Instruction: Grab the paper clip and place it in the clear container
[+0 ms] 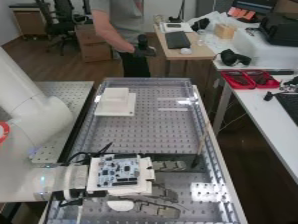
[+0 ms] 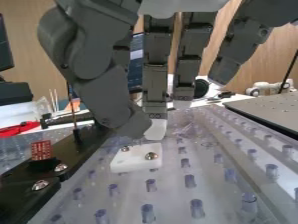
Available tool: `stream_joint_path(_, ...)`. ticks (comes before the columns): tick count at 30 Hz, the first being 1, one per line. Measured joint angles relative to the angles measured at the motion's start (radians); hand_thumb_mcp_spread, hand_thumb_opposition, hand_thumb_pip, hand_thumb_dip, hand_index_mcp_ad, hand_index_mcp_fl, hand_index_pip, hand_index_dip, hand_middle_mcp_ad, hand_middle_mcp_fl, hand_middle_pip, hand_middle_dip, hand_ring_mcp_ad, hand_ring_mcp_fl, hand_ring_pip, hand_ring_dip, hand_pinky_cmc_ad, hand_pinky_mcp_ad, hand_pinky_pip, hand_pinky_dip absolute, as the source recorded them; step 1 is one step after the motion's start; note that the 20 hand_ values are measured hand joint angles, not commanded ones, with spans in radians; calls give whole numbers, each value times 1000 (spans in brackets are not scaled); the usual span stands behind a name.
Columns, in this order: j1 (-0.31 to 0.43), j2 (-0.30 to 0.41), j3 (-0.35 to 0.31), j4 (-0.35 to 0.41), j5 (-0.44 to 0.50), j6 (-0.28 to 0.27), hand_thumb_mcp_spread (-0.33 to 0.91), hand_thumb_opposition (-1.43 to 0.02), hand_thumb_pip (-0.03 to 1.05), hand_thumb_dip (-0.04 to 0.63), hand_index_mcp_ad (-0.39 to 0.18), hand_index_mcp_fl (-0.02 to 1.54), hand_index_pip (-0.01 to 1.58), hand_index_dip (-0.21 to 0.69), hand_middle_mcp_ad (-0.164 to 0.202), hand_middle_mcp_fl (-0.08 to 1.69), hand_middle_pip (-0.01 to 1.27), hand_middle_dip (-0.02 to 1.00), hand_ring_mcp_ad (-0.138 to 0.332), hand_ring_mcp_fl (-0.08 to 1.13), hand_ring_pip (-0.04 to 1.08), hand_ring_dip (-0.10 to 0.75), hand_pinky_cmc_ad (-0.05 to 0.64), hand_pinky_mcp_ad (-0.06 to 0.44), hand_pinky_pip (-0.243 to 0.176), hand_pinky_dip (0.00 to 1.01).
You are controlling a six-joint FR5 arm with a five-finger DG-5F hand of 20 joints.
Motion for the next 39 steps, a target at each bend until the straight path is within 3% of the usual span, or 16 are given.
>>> stream_joint_path(17,3,6,-4,14,-8,7,593,-867,771,298,-188,183,325,-187,-30,579,759,693,26,361,264,506,480,229,65,195)
stream_joint_path(25,3,3,5,14,-15,22,630,-895,768,298,-188,185,340,-187,-28,609,822,696,28,377,260,506,476,229,65,195)
stream_joint_path(39,2,-7,25,-7,-30,7,628,-895,768,298,-187,185,340,-187,-30,607,822,698,28,375,264,506,480,230,65,195)
